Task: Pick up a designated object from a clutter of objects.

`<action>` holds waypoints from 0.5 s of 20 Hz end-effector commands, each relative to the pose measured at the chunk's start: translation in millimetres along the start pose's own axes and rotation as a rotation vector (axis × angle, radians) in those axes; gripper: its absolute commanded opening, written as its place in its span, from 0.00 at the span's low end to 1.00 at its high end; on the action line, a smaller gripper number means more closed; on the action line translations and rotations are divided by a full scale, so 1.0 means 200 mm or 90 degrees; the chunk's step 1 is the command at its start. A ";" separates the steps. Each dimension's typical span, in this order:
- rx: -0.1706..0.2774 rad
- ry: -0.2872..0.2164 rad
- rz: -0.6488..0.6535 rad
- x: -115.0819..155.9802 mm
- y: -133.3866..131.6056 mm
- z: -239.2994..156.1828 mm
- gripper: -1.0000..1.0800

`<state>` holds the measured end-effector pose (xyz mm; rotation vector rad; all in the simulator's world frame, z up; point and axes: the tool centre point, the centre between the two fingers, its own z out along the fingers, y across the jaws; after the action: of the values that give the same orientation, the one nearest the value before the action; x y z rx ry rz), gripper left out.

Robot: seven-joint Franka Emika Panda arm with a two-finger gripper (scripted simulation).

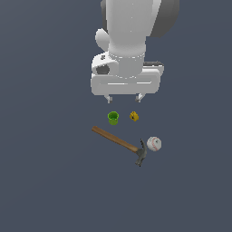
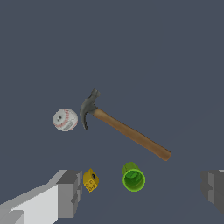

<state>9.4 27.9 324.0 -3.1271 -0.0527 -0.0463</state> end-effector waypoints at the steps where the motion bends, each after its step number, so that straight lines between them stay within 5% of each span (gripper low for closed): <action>1: 0.000 0.000 0.000 0.00 0.00 0.00 0.96; 10: 0.017 0.009 -0.004 0.04 -0.12 -0.01 0.96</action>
<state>15.2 48.1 326.3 -3.1047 -0.0605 -0.0644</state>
